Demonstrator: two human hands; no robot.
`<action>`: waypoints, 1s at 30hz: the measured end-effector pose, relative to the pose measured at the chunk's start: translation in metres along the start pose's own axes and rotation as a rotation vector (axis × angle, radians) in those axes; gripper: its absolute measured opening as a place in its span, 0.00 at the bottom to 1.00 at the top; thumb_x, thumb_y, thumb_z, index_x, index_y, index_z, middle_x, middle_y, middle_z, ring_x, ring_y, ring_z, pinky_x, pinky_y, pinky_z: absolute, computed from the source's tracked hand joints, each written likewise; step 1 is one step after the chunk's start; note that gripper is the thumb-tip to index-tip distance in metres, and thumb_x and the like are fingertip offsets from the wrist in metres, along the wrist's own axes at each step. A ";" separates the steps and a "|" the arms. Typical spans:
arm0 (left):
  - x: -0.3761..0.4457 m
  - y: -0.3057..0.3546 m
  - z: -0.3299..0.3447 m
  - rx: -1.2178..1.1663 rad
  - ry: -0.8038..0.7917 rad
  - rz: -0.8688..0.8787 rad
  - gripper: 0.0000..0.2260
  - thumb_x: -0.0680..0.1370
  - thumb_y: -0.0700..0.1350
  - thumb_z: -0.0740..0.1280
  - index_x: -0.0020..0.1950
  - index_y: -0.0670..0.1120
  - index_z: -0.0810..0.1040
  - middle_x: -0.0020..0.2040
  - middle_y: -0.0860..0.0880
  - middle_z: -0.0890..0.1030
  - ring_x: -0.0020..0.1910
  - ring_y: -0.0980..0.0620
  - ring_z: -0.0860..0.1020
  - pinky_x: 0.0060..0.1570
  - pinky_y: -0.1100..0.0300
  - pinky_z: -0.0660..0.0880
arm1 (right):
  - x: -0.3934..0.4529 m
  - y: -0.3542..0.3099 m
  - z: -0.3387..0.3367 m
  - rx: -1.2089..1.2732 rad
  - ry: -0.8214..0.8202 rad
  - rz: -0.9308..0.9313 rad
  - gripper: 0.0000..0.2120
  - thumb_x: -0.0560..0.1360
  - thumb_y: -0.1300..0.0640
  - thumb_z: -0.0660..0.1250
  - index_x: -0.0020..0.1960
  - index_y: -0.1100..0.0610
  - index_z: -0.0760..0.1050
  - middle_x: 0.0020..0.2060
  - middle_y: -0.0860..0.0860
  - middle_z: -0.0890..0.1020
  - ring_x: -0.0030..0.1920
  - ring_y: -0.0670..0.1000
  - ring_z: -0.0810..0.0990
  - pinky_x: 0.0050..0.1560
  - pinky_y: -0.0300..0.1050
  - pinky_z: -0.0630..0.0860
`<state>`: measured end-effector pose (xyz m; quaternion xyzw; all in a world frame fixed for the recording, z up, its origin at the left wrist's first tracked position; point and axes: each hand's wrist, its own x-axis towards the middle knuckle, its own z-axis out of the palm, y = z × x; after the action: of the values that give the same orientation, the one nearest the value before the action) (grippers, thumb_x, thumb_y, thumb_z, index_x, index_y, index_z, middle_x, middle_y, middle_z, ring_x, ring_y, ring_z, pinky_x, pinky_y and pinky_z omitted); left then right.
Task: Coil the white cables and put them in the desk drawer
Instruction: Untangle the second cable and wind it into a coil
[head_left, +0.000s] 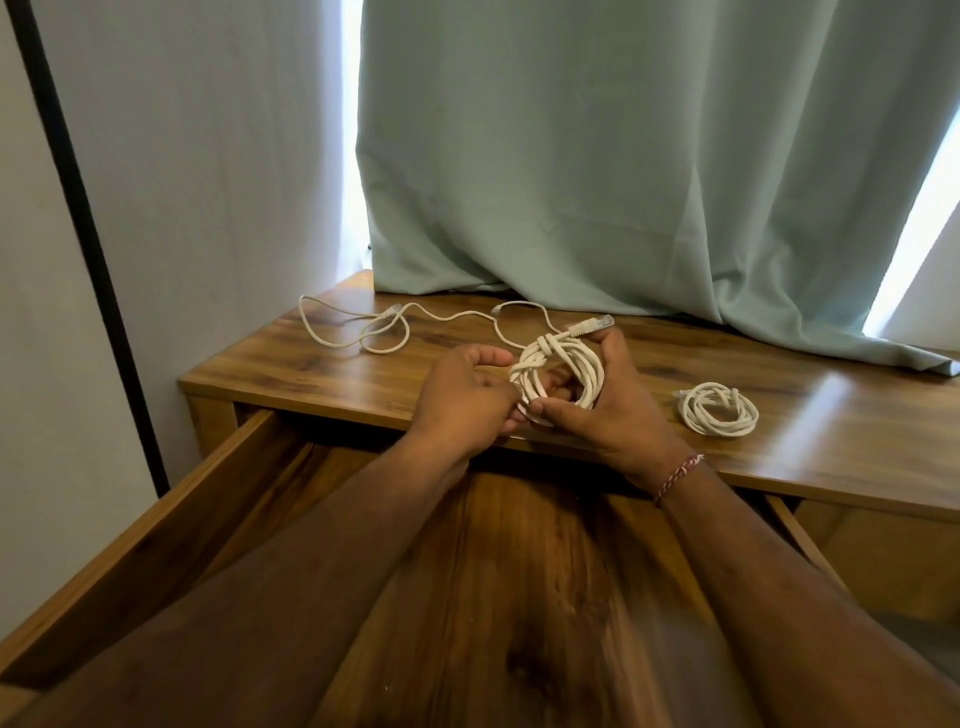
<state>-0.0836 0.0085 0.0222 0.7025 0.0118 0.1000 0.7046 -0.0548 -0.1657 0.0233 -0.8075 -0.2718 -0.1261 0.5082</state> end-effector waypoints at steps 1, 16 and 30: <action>0.001 -0.001 0.000 0.033 -0.015 0.010 0.16 0.77 0.31 0.69 0.60 0.48 0.77 0.45 0.40 0.86 0.33 0.52 0.82 0.38 0.52 0.82 | 0.000 0.002 -0.002 0.007 -0.014 0.004 0.36 0.69 0.61 0.81 0.69 0.54 0.64 0.56 0.43 0.83 0.56 0.39 0.82 0.56 0.32 0.77; -0.005 -0.014 0.007 -0.127 0.096 -0.086 0.11 0.76 0.35 0.73 0.55 0.46 0.76 0.41 0.40 0.86 0.28 0.53 0.79 0.28 0.60 0.73 | -0.003 0.009 0.028 -0.136 0.128 0.005 0.35 0.66 0.61 0.82 0.65 0.47 0.69 0.48 0.39 0.84 0.45 0.34 0.82 0.43 0.25 0.74; 0.001 -0.016 0.014 -0.369 0.257 -0.073 0.15 0.78 0.27 0.65 0.59 0.42 0.78 0.45 0.39 0.86 0.25 0.56 0.80 0.25 0.63 0.75 | -0.004 -0.002 0.046 -0.050 0.265 0.016 0.26 0.72 0.62 0.77 0.64 0.49 0.70 0.49 0.43 0.84 0.43 0.39 0.84 0.40 0.29 0.76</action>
<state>-0.0784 -0.0051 0.0068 0.5424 0.1084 0.1633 0.8169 -0.0629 -0.1253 0.0018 -0.7983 -0.1926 -0.2342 0.5203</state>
